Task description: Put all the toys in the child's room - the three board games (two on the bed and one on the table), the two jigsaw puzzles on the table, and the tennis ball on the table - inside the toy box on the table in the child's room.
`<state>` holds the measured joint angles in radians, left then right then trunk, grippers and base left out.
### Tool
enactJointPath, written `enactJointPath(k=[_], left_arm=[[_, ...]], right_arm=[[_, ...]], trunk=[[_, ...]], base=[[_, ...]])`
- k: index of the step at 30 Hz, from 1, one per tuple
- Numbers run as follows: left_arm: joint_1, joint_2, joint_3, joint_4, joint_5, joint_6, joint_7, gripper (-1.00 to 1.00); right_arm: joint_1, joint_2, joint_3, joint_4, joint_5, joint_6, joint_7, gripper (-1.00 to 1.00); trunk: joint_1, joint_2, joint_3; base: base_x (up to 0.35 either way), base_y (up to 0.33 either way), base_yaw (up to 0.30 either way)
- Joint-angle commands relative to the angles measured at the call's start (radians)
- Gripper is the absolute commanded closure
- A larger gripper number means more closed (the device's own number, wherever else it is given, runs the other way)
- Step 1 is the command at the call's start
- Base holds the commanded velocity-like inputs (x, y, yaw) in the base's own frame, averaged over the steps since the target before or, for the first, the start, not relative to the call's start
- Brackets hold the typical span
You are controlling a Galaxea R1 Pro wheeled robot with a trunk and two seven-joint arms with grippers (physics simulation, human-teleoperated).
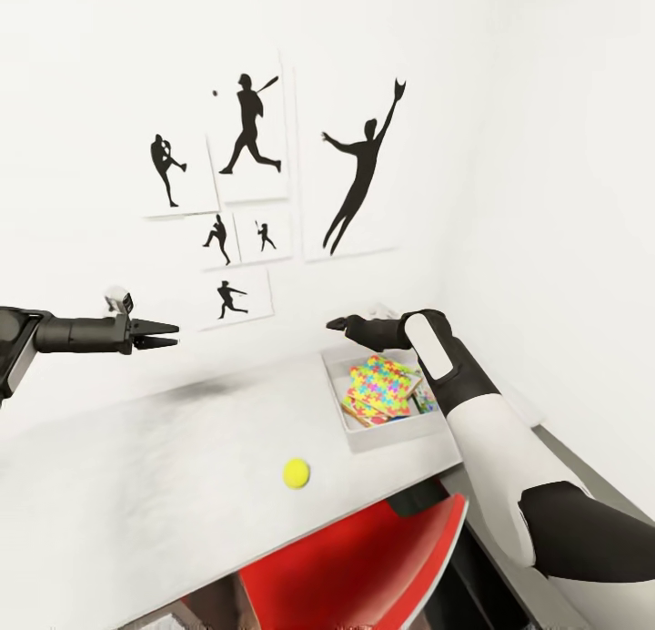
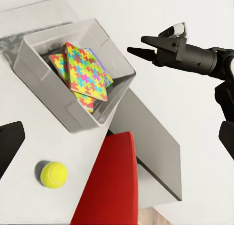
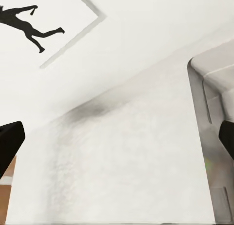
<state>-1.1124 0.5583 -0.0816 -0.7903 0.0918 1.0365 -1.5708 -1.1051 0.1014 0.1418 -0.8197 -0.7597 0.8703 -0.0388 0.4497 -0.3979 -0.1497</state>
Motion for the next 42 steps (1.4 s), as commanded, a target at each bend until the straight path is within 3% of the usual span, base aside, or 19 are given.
enactJointPath(k=[1, 19, 29, 42], left_arm=[[-0.001, 0.002, -0.006, 0.000, 0.008, 0.011, 0.000, -1.00], [0.000, 0.004, -0.006, 0.000, 0.008, 0.011, 0.000, -1.00], [0.000, 0.015, -0.006, 0.000, 0.008, 0.011, 0.000, -1.00], [0.000, 0.017, -0.006, 0.001, 0.003, 0.011, 0.000, -1.00]], right_arm=[[-0.001, 0.000, 0.001, 0.000, -0.004, 0.003, -0.004, -1.00], [-0.001, 0.001, 0.001, 0.002, -0.006, 0.003, -0.008, -1.00], [-0.001, 0.001, 0.000, 0.002, -0.013, 0.004, -0.056, -1.00], [-0.001, 0.004, -0.001, 0.002, -0.010, 0.005, -0.065, -1.00]], trunk=[[0.000, -0.002, -0.001], [0.000, -0.002, 0.023], [0.000, -0.002, 0.029], [0.000, -0.002, 0.029]], base=[[-0.221, 0.000, 0.100], [-0.108, 0.018, 0.179], [-0.054, 0.024, 0.250], [-0.001, 0.001, 0.022]])
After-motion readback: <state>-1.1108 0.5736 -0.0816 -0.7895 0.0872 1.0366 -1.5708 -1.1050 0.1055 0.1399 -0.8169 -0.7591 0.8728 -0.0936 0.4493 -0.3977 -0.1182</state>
